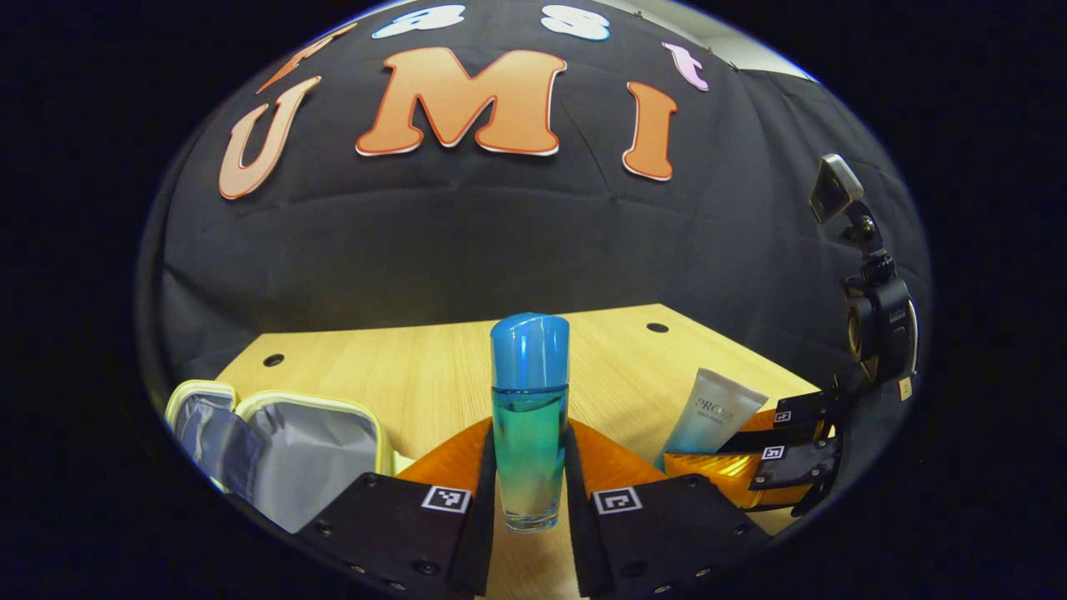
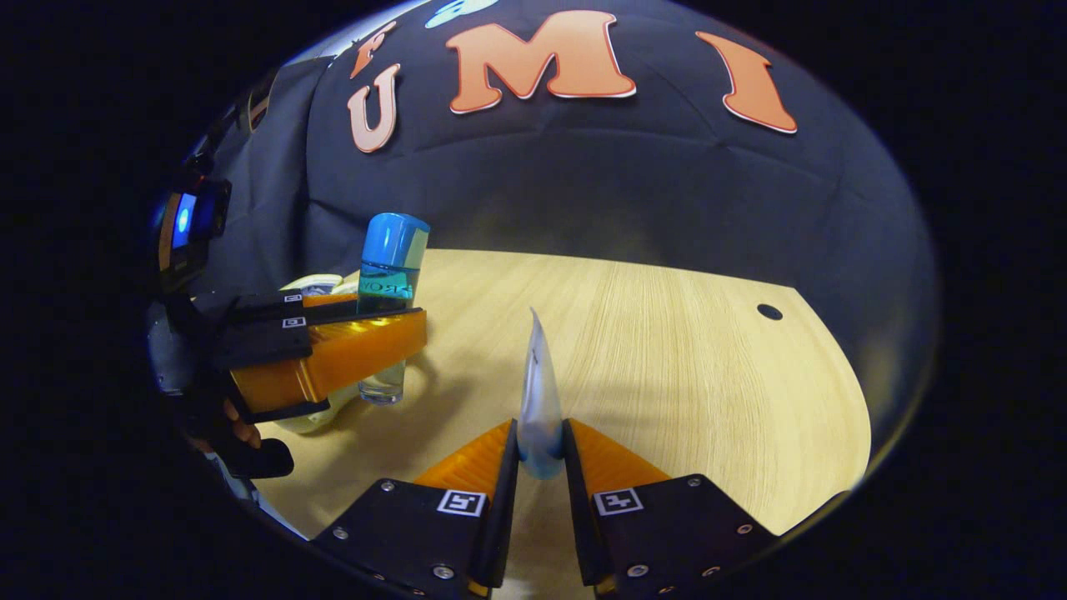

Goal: First open the suitcase, pack the skin care products into it, and then close the suitcase.

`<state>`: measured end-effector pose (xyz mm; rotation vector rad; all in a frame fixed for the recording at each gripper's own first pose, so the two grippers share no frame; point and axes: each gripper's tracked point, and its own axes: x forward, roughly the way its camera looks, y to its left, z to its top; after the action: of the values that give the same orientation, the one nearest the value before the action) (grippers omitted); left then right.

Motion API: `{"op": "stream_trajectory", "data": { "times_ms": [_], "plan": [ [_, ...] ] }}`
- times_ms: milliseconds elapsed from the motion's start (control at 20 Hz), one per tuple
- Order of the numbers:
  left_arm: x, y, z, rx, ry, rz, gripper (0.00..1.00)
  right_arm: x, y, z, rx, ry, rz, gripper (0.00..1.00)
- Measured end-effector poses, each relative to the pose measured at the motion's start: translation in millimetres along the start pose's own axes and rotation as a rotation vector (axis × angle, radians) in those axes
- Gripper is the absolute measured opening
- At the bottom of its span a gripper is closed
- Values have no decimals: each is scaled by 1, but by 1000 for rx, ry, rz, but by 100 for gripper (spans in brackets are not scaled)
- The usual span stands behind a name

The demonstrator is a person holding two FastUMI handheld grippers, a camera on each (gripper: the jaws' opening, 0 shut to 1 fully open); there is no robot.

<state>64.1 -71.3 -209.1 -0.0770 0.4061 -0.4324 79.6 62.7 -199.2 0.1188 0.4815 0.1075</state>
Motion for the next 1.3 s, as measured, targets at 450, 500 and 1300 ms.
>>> {"op": "stream_trajectory", "data": {
  "times_ms": [450,500,1300],
  "plan": [
    [-64,74,69,-17,-81,127,39,-37,51,67,-76,-67,96,33],
    [-72,86,74,-16,-87,150,39,-41,59,73,-80,-73,110,33],
    [-152,208,43,-28,0,310,39,-37,192,122,-114,-147,292,33]
  ]
}}
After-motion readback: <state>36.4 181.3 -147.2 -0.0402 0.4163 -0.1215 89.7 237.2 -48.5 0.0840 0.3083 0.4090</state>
